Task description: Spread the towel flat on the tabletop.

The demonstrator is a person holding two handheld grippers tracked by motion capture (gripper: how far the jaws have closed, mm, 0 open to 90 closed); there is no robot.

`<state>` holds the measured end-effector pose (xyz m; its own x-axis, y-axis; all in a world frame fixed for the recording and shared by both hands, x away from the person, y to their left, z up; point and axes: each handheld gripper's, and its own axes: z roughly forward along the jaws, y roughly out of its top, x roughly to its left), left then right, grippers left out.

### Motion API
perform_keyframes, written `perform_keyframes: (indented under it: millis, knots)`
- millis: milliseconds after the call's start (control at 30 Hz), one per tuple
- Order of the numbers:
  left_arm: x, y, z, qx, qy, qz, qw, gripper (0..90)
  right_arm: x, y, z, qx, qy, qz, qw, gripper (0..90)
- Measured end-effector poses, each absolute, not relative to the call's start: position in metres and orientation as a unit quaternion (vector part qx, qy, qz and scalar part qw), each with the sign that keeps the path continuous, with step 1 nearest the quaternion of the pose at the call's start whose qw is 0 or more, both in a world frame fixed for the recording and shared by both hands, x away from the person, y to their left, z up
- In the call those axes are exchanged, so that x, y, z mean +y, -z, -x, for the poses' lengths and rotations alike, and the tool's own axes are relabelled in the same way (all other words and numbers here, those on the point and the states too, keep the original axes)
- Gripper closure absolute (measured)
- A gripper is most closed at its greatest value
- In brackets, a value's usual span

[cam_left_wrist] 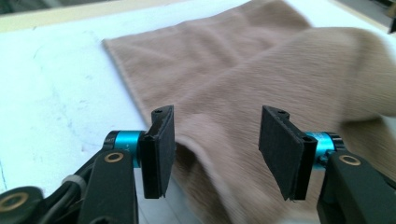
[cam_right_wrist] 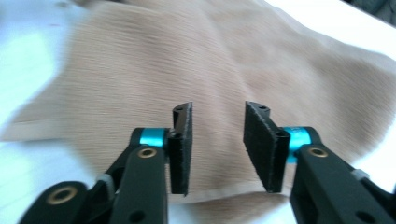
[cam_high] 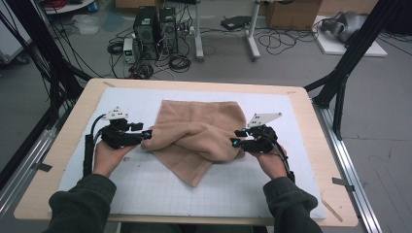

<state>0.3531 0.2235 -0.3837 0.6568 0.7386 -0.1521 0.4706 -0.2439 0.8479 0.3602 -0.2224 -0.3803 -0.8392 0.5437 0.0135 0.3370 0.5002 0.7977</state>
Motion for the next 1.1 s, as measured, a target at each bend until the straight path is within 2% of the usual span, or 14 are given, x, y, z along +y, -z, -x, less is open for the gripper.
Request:
perform_keyframes:
  millis: [200, 267, 300, 333, 367, 400, 433, 500, 667, 700, 800, 833, 933, 1100]
  knots:
    - [0.206, 0.395, -0.343, 0.348, -0.128, -0.811, 0.452, 36.3, -0.195, 0.387, -0.329, 0.869, -0.446, -0.194, 0.089, 42.0]
    - [0.197, 0.403, -0.346, 0.346, -0.125, -0.825, 0.428, 34.5, -0.183, 0.396, -0.328, 0.882, -0.424, -0.187, 0.084, 40.0]
    - [0.194, 0.405, -0.348, 0.34, -0.128, -0.834, 0.416, 38.5, -0.179, 0.4, -0.329, 0.886, -0.418, -0.184, 0.08, 40.7]
    - [0.192, 0.407, -0.348, 0.334, -0.128, -0.84, 0.408, 67.2, -0.172, 0.408, -0.333, 0.893, -0.405, -0.179, 0.083, 54.7]
    - [0.19, 0.408, -0.348, 0.326, -0.131, -0.845, 0.403, 67.2, -0.172, 0.408, -0.333, 0.893, -0.405, -0.179, 0.083, 54.7]
    - [0.188, 0.409, -0.348, 0.323, -0.134, -0.846, 0.403, 77.6, -0.171, 0.409, -0.336, 0.896, -0.402, -0.174, 0.078, 69.3]
    - [0.186, 0.408, -0.348, 0.326, -0.144, -0.845, 0.399, 82.7, -0.172, 0.409, -0.339, 0.897, -0.4, -0.175, 0.067, 77.7]
    - [0.186, 0.404, -0.355, 0.336, -0.151, -0.837, 0.406, 84.1, -0.177, 0.403, -0.349, 0.888, -0.411, -0.199, 0.063, 79.7]
    - [0.185, 0.39, -0.385, 0.384, -0.196, -0.794, 0.428, 84.6, -0.198, 0.38, -0.384, 0.875, -0.399, -0.248, 0.12, 79.8]
    - [0.183, 0.39, -0.393, 0.395, -0.202, -0.79, 0.423, 84.3, -0.205, 0.38, -0.401, 0.873, -0.388, -0.267, 0.124, 79.8]
    - [0.176, 0.401, -0.412, 0.412, -0.189, -0.799, 0.395, 83.3, -0.209, 0.39, -0.412, 0.869, -0.385, -0.288, 0.117, 79.8]
    - [0.173, 0.405, -0.415, 0.417, -0.188, -0.801, 0.387, 81.5, -0.21, 0.397, -0.418, 0.87, -0.378, -0.299, 0.108, 79.7]
    - [0.174, 0.408, -0.415, 0.422, -0.176, -0.804, 0.38, 67.4, -0.207, 0.409, -0.422, 0.873, -0.368, -0.306, 0.098, 76.5]
    - [0.19, 0.387, -0.394, 0.416, -0.189, -0.788, 0.413, 55.6, -0.212, 0.389, -0.406, 0.863, -0.397, -0.286, 0.121, 68.2]
